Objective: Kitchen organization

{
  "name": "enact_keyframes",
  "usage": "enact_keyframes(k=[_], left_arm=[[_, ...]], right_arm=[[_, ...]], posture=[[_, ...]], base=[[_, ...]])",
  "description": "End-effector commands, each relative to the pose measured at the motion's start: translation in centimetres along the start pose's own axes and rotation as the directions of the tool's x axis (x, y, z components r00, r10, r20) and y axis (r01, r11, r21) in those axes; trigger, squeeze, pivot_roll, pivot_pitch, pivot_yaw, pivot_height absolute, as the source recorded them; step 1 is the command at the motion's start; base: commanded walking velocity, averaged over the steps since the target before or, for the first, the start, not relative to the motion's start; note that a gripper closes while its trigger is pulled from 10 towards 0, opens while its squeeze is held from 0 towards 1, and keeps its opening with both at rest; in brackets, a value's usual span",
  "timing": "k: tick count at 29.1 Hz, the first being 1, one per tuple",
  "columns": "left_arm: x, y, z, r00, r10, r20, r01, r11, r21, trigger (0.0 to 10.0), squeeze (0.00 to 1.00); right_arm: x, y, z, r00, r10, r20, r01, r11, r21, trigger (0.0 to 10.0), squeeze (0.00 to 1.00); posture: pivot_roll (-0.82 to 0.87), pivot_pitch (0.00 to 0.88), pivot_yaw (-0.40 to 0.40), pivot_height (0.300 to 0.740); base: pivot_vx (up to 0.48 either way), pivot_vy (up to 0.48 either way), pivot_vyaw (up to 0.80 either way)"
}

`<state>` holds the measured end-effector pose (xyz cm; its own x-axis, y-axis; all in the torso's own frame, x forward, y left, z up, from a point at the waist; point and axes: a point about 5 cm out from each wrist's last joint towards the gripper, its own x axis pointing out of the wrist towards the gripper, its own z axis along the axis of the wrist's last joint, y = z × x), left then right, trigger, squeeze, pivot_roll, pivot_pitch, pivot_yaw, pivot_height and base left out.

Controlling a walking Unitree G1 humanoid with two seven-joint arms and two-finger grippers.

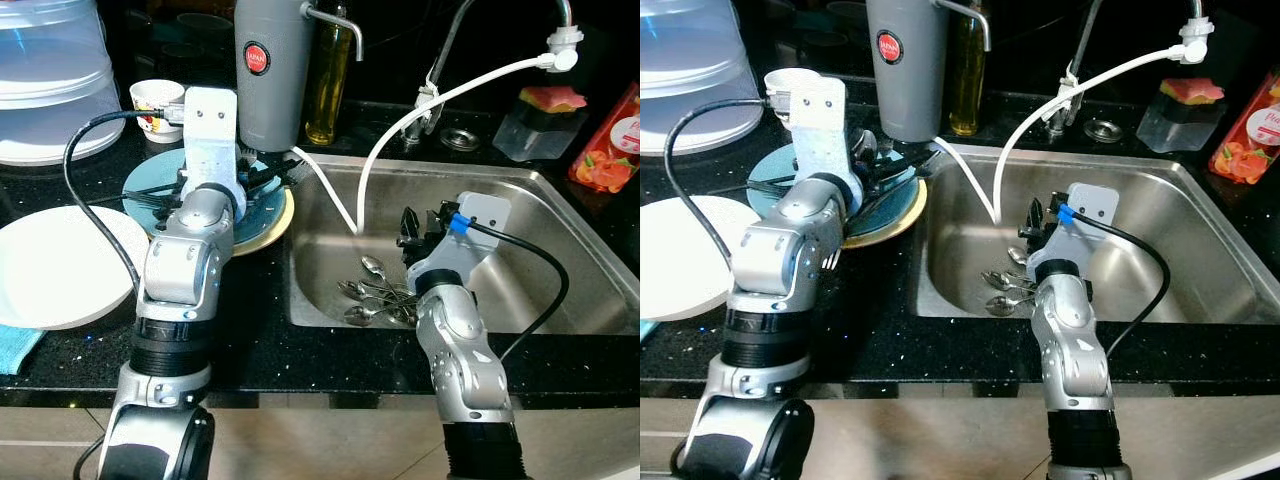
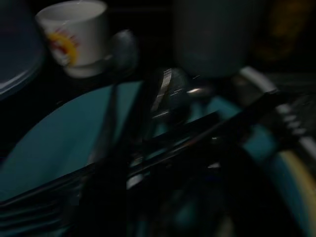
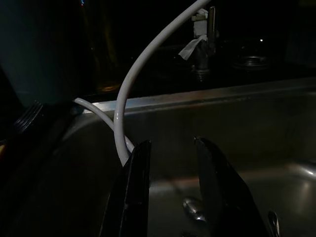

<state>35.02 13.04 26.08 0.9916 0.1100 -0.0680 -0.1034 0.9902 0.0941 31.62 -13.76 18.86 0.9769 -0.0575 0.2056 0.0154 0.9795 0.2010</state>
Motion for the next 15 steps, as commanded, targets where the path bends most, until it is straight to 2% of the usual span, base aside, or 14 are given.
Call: enact_keyframes(k=[1,2,3,6,12,15], left_arm=[[0.2,0.3,-0.7,0.999,0.027,-0.040,-0.026,0.999,0.039,10.0,1.00],[0.4,0.6,-0.9,0.998,0.035,-0.050,-0.032,0.998,0.060,10.0,1.00],[0.5,0.7,-1.0,0.998,0.035,-0.061,-0.030,0.996,0.079,10.0,0.00],[0.5,0.8,-1.2,0.997,0.027,-0.073,-0.020,0.995,0.095,10.0,0.00],[0.7,0.1,-2.3,0.990,-0.010,-0.142,0.039,0.978,0.206,10.0,0.00],[0.9,0.2,-2.7,0.986,0.033,-0.166,0.011,0.965,0.261,10.0,0.00]], right_arm=[[-0.1,-0.2,0.0,1.000,-0.010,0.003,0.010,1.000,0.000,10.0,0.00],[-0.1,-0.2,0.0,1.000,-0.010,0.003,0.010,1.000,0.000,10.0,0.00],[-0.1,-0.2,0.0,1.000,-0.010,0.003,0.010,1.000,0.000,10.0,0.00],[-0.1,-0.2,0.0,1.000,-0.009,0.003,0.009,1.000,-0.001,10.0,0.00],[0.0,-0.1,0.0,1.000,-0.003,0.004,0.003,1.000,0.000,10.0,0.00],[0.0,-0.1,0.0,1.000,-0.002,0.005,0.002,1.000,-0.001,10.0,0.00]], posture=[[0.21,0.022,-0.091,0.740],[0.21,0.022,-0.091,0.740],[0.21,0.021,-0.091,0.740],[0.21,0.019,-0.092,0.740],[0.22,0.013,-0.095,0.740],[0.22,0.011,-0.095,0.740]], base=[[0.000,0.000,0.00],[0.000,0.000,0.00],[0.000,0.000,0.00],[0.000,0.000,0.00],[0.000,0.000,0.00],[0.000,0.000,0.00]])
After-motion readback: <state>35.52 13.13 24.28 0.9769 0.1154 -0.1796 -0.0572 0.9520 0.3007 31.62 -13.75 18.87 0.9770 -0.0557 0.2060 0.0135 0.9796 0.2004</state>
